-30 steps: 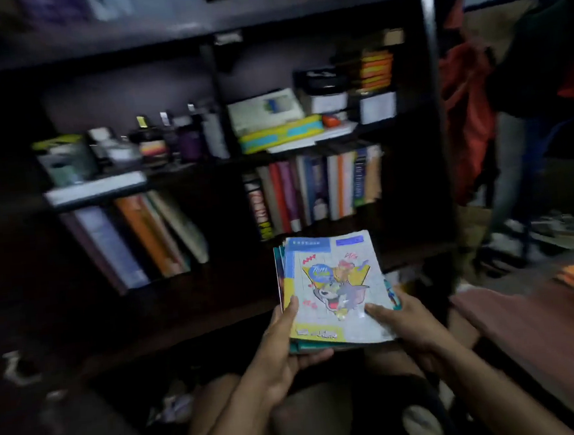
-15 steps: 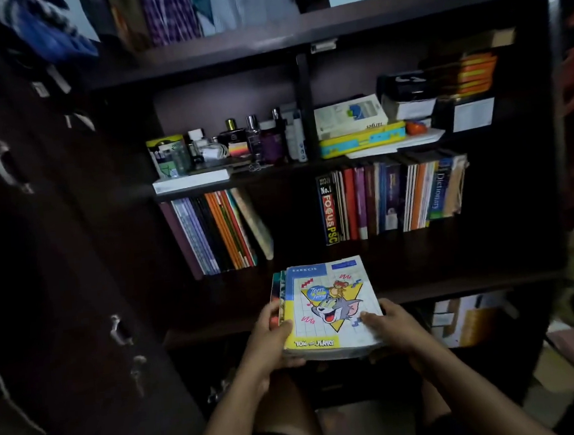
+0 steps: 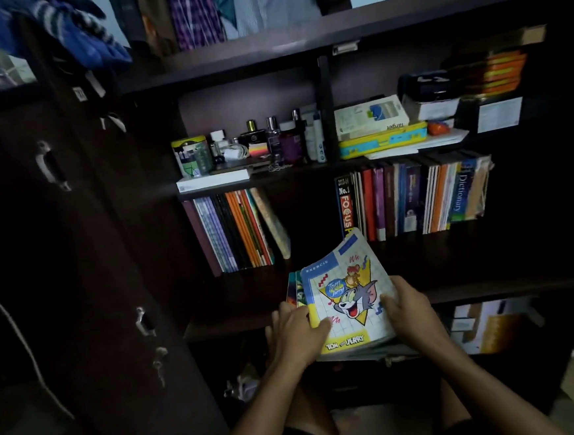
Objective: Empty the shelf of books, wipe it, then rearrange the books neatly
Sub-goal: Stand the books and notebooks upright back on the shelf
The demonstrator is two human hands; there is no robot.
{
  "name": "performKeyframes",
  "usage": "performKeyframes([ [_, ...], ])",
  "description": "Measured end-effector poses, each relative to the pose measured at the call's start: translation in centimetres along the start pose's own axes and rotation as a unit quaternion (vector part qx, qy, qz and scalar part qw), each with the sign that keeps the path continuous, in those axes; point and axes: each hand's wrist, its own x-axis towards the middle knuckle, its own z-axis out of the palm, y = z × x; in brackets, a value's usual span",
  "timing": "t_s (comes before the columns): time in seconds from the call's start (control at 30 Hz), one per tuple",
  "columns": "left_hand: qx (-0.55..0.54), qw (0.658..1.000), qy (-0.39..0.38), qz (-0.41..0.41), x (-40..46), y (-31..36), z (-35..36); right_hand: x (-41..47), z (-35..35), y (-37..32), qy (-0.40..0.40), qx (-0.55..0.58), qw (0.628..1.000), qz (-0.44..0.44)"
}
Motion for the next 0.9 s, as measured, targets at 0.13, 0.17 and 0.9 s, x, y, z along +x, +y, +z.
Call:
performKeyframes([
  [0.13,-0.021,1.0,-0.006,0.0,0.5,0.5,0.1,0.8,-0.8,-0.1,-0.011,0.141,0.989,0.05],
  [0.17,-0.028,1.0,-0.009,0.001,0.5,0.5,0.1,0.8,-0.9,-0.1,-0.01,0.167,0.984,0.056],
  [0.9,-0.393,0.883,0.256,-0.026,5.3,-5.5,-4.2,7.1,3.2,-6.7,-0.112,-0.054,0.983,-0.135],
])
